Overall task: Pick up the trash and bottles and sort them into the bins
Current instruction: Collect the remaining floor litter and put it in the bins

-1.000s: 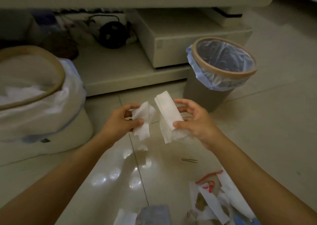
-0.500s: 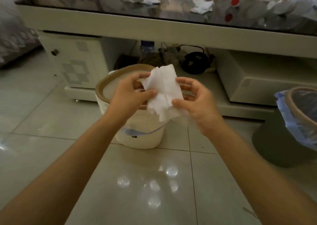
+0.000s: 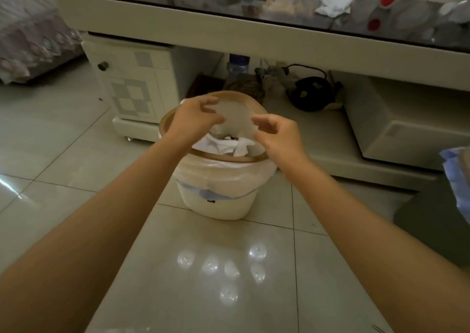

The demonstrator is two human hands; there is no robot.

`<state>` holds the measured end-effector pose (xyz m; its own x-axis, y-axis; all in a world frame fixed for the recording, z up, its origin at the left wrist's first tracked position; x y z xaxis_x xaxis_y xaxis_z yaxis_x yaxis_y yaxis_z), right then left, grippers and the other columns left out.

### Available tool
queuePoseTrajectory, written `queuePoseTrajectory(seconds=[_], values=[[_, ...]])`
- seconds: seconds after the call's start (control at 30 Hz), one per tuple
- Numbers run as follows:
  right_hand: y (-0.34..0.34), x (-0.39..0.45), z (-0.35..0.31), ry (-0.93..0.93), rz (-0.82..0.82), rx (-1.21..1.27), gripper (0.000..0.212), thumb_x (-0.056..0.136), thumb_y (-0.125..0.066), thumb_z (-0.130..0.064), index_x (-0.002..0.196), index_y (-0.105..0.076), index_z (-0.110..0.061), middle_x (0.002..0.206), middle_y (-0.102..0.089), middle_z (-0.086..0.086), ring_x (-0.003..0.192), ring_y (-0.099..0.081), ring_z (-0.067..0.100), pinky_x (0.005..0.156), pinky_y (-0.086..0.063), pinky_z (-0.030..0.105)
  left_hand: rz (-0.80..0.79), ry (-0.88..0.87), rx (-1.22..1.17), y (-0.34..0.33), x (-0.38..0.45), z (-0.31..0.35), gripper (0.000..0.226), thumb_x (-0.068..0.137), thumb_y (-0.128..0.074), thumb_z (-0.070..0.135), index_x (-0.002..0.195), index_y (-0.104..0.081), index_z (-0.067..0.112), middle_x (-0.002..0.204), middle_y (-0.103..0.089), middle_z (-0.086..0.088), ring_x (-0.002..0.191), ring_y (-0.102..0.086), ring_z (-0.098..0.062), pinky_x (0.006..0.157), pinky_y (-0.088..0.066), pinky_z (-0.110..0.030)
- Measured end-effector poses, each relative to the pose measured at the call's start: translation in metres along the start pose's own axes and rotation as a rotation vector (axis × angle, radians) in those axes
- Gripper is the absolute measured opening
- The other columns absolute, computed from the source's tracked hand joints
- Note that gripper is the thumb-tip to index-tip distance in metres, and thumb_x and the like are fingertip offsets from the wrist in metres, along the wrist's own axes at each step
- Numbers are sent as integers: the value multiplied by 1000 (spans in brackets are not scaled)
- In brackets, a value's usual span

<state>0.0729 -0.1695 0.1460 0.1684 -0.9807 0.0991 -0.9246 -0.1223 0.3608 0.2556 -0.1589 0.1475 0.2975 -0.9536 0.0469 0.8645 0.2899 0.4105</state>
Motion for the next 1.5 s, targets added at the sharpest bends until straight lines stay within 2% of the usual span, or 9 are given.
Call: queuePoseTrajectory(seconds=[0.17, 0.37, 0.53, 0.6, 0.77, 0.97, 1.17, 1.33, 1.5], values=[[37, -38, 5, 125, 61, -10, 22, 87, -65, -14, 109, -66, -15, 103, -66, -8, 88, -60, 0, 72, -50, 12, -143, -100, -52, -44, -40, 25, 29, 86, -67, 22, 114, -62, 28, 95, -67, 8, 83, -65, -1, 63, -47, -12], [98, -114, 73, 62, 162, -208, 18, 88, -62, -15, 103, -65, -25, 102, -62, -15, 90, -59, 2, 77, -53, 27, -302, -386, 159, -118, -112, 30, 24, 88, -64, 29, 112, -61, 28, 90, -63, 15, 83, -59, 3, 74, -46, -11], [137, -203, 160, -119, 166, -356, 22, 88, -62, -15, 105, -63, -29, 105, -60, -15, 91, -58, 1, 76, -50, 23, -668, -350, 398, -200, -168, -33, 30, 88, -63, 32, 117, -55, 35, 99, -62, 17, 87, -59, 1, 77, -52, -25], [148, -239, 191, -185, 144, -414, 23, 88, -62, -15, 107, -63, -28, 108, -59, -14, 93, -57, 2, 79, -51, 26, -785, -398, 502, -229, -191, -54, 33, 86, -63, 36, 118, -53, 38, 101, -62, 19, 88, -59, -1, 78, -53, -32], [168, -312, 233, -226, 141, -595, 23, 86, -61, -13, 108, -65, -19, 110, -61, -3, 100, -58, 17, 82, -49, 32, -987, -546, 653, -295, -247, -70, 43, 89, -58, 41, 130, -46, 36, 118, -59, 19, 101, -57, -4, 76, -47, -25], [186, -383, 260, -253, 109, -860, 27, 82, -51, -18, 102, -67, -11, 100, -66, 6, 89, -62, 27, 73, -51, 44, -1172, -727, 677, -368, -304, -67, 49, 90, -57, 38, 136, -43, 31, 129, -56, 12, 110, -55, -11, 78, -43, -26], [206, -446, 281, -434, 96, -1070, 35, 83, -51, -31, 113, -62, -16, 118, -62, 10, 106, -59, 32, 87, -47, 46, -1306, -859, 678, -426, -350, -59, 74, 78, -67, 55, 140, -37, 29, 141, -44, 3, 125, -45, -20, 92, -47, -39], [225, -473, 300, -633, 73, -1179, 63, 79, -53, -55, 130, -50, -19, 140, -46, 14, 126, -44, 37, 99, -35, 58, -1464, -910, 805, -459, -376, -68, 125, 56, -82, 55, 150, -4, 33, 157, -12, -5, 141, -19, -28, 100, -39, -48], [232, -485, 327, -909, -50, -1023, 100, 71, -49, -79, 149, -7, -33, 159, -4, 7, 143, -14, 32, 109, -19, 58, -1436, -1178, 894, -472, -397, -74, 112, 62, -79, 56, 149, -12, 34, 159, -7, -5, 141, -13, -29, 105, -32, -48]])
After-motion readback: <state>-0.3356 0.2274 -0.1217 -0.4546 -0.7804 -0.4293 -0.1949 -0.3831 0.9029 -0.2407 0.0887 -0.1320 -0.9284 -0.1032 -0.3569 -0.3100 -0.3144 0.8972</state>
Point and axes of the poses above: each hand's wrist, its own x-axis towards the middle knuckle, its own y-axis out of the back of the hand, z = x × y, the point moved 6 cm from there along x, towards the middle knuckle
